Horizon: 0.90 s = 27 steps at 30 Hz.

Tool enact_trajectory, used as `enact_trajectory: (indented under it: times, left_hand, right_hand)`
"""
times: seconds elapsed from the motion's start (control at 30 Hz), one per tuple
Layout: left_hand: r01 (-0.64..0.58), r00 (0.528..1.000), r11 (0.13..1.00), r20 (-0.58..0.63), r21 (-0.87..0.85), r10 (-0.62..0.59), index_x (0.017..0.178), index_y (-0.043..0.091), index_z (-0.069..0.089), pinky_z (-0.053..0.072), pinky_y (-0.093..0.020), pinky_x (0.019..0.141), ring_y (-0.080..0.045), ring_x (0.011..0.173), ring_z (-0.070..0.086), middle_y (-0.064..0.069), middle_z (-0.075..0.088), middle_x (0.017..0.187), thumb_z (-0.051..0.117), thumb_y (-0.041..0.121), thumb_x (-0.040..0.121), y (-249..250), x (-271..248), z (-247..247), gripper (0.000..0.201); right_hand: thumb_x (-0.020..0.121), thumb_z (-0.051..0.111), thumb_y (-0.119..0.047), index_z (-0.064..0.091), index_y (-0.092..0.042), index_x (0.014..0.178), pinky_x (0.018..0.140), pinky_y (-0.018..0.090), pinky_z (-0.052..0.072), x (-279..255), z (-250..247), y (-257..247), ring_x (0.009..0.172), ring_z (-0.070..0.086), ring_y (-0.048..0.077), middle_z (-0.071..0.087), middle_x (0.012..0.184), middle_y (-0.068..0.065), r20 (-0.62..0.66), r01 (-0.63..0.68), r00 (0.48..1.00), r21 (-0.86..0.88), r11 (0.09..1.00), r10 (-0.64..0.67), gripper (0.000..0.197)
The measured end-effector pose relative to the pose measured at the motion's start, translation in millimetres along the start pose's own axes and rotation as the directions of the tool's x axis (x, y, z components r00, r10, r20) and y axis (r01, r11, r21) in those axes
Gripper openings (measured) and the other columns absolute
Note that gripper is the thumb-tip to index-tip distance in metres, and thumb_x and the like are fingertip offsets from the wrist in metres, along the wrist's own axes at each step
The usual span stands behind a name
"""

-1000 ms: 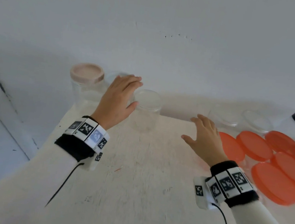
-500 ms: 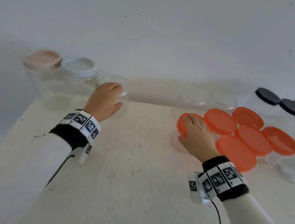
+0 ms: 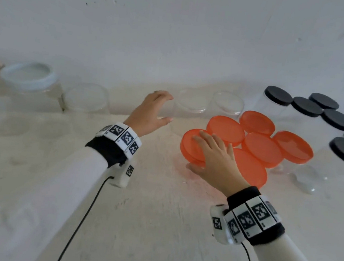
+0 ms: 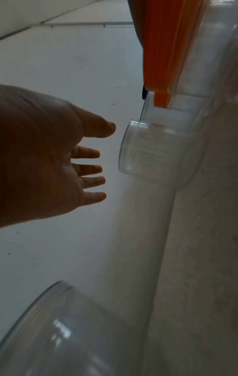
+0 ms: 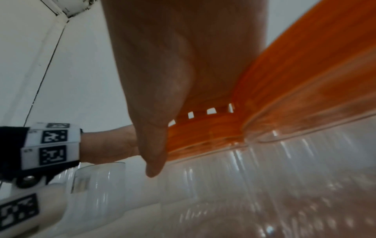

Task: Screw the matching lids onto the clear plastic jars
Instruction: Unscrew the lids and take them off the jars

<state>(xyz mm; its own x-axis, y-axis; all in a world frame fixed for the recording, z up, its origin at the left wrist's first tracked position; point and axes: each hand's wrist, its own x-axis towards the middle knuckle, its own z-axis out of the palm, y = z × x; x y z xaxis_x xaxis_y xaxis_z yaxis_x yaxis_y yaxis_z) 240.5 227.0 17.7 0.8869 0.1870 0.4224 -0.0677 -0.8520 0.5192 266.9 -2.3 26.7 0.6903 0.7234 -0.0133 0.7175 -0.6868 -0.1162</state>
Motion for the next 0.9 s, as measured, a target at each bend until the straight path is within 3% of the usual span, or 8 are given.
enact_trajectory:
  times: [0.13, 0.23, 0.3, 0.4, 0.5, 0.67, 0.77, 0.9]
  left_hand:
    - [0.052, 0.998, 0.996, 0.044, -0.079, -0.049, 0.136, 0.012, 0.042, 0.021, -0.038, 0.114, -0.026, 0.138, 0.024, -0.015, 0.030, 0.145, 0.069, 0.022, 0.083, 0.9, 18.4, 28.1, 0.061]
    - [0.111, 0.991, 0.987, 0.089, -0.118, -0.101, 0.138, 0.016, 0.040, 0.015, -0.034, 0.115, -0.024, 0.142, 0.015, -0.016, 0.024, 0.149, 0.069, 0.027, 0.082, 1.3, 29.1, 41.6, 0.064]
    - [0.136, 0.989, 0.976, 0.087, -0.169, -0.122, 0.135, 0.015, 0.042, 0.016, -0.031, 0.112, -0.023, 0.142, 0.014, -0.015, 0.029, 0.147, 0.071, 0.028, 0.081, 0.9, 33.7, 47.7, 0.063]
    - [0.103, 0.994, 0.975, -0.010, -0.195, -0.107, 0.122, 0.006, 0.050, 0.026, -0.029, 0.107, -0.026, 0.132, 0.035, -0.012, 0.047, 0.132, 0.072, 0.020, 0.080, 4.1, 40.2, 52.0, 0.050]
    - [0.115, 0.987, 0.967, -0.084, -0.229, -0.137, 0.112, 0.008, 0.055, 0.040, -0.039, 0.101, -0.025, 0.112, 0.053, -0.007, 0.057, 0.119, 0.071, 0.016, 0.080, 7.6, 44.8, 51.2, 0.036]
    - [0.114, 0.985, 0.969, -0.106, -0.218, -0.140, 0.116, 0.009, 0.061, 0.043, -0.025, 0.094, -0.022, 0.107, 0.056, -0.011, 0.056, 0.122, 0.071, 0.014, 0.080, 7.4, 38.0, 40.0, 0.038]
    - [0.154, 0.973, 0.962, -0.134, -0.226, -0.188, 0.112, 0.009, 0.065, 0.047, -0.029, 0.092, -0.024, 0.099, 0.059, -0.012, 0.058, 0.118, 0.075, 0.014, 0.076, 3.1, 26.7, 25.8, 0.037]
    - [0.198, 0.961, 0.954, -0.146, -0.226, -0.234, 0.110, 0.010, 0.066, 0.046, -0.028, 0.087, -0.023, 0.094, 0.058, -0.011, 0.058, 0.116, 0.077, 0.015, 0.074, -8.0, 2.8, 2.2, 0.038]
  right_hand:
    - [0.084, 0.057, -0.052, 0.018, -0.031, 0.147, 0.115, 0.052, 0.010, -1.5, 1.7, 9.5, 0.144, 0.005, 0.020, 0.010, 0.156, -0.009, -0.001, 0.046, 0.999, 0.028, 0.999, -0.046, 0.076]
    - [0.085, 0.055, -0.052, 0.017, -0.031, 0.147, 0.115, 0.052, 0.010, -1.9, 3.2, 12.9, 0.144, 0.004, 0.021, 0.009, 0.156, -0.009, -0.013, 0.065, 0.998, 0.030, 0.997, -0.065, 0.075]
    - [0.085, 0.055, -0.052, 0.017, -0.031, 0.147, 0.114, 0.052, 0.011, -1.6, 5.1, 13.3, 0.144, 0.005, 0.021, 0.010, 0.156, -0.008, -0.023, 0.073, 0.997, 0.015, 0.997, -0.073, 0.075]
    - [0.085, 0.054, -0.053, 0.017, -0.031, 0.147, 0.114, 0.052, 0.011, -0.7, 6.9, 14.0, 0.144, 0.005, 0.021, 0.010, 0.156, -0.008, -0.027, 0.078, 0.997, 0.013, 0.997, -0.077, 0.075]
    - [0.086, 0.054, -0.052, 0.018, -0.030, 0.147, 0.114, 0.052, 0.011, -0.4, 5.9, 13.3, 0.144, 0.004, 0.022, 0.011, 0.156, -0.007, -0.024, 0.081, 0.997, 0.035, 0.996, -0.080, 0.075]
    - [0.086, 0.056, -0.050, 0.017, -0.029, 0.147, 0.114, 0.055, 0.008, -0.8, 0.1, 9.4, 0.144, 0.002, 0.023, 0.009, 0.156, -0.006, 0.021, 0.065, 0.998, 0.047, 0.997, -0.066, 0.076]
    - [0.084, 0.056, -0.054, 0.021, -0.024, 0.146, 0.114, 0.054, 0.008, 0.7, -7.7, 0.5, 0.144, 0.004, 0.025, 0.009, 0.156, -0.002, 0.064, 0.046, 0.997, 0.057, 0.997, -0.050, 0.077]
    - [0.086, 0.053, -0.054, 0.029, -0.018, 0.143, 0.114, 0.043, 0.017, 9.0, -24.2, -21.8, 0.140, 0.016, 0.023, 0.020, 0.153, 0.001, -0.030, 0.055, 0.998, 0.165, 0.985, -0.051, 0.072]
